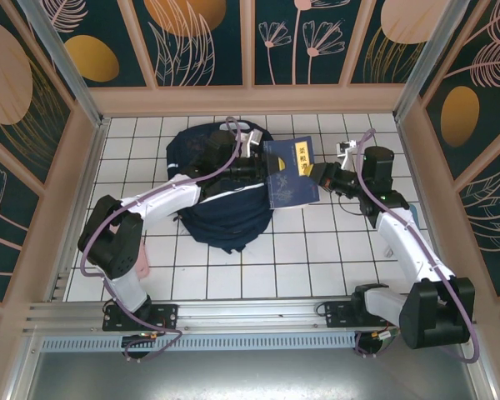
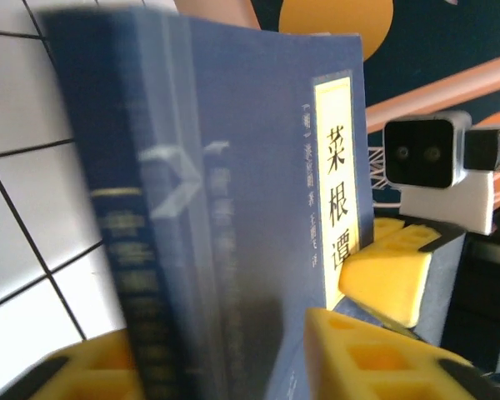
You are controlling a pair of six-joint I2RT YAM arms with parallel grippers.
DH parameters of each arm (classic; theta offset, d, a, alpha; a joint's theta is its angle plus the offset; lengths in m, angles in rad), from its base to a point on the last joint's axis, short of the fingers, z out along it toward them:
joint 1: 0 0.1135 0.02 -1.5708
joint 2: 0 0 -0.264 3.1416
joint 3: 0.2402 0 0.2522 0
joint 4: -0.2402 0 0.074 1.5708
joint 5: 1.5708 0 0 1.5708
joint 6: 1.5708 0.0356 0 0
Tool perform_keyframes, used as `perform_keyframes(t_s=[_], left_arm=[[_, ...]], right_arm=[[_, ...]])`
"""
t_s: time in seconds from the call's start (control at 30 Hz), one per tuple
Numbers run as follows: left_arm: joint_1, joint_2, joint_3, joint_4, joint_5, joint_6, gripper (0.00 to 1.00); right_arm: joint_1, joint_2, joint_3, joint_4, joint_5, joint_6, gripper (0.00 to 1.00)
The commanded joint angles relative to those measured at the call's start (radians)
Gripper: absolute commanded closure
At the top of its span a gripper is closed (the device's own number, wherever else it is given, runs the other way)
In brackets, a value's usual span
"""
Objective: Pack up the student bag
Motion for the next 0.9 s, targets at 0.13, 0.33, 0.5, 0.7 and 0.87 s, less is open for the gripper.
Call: perform_keyframes(t_s=[0.13, 0.33, 0.5, 0.7, 0.87], left_arm=[[0.006, -0.074, -0.009, 0.082, -0.022, -0.022, 0.97], [0.022, -0.157, -0.041, 0.156, -0.157, -0.07, 1.0], [0.024, -0.202, -0.048, 0.175, -0.303, -0.096, 1.0], [0.023, -0.222, -0.078, 0.252, -0.395, -0.167, 1.0], [0.023, -0.218, -0.094, 0.268, -0.443, -0.217, 1.0]], right_arm=[[-0.028, -0.017, 0.014, -0.048, 0.058, -0.046, 0.62], [-0.029, -0.107, -0.061, 0.01, 0.175, 0.067, 0.24], [0.031, -0.148, -0.259, 0.434, 0.114, 0.384, 0.11], [0.213, -0.097, -0.322, 0.765, 0.213, 0.576, 0.01], [0.281, -0.031, -0.324, 0.948, 0.272, 0.666, 0.01]])
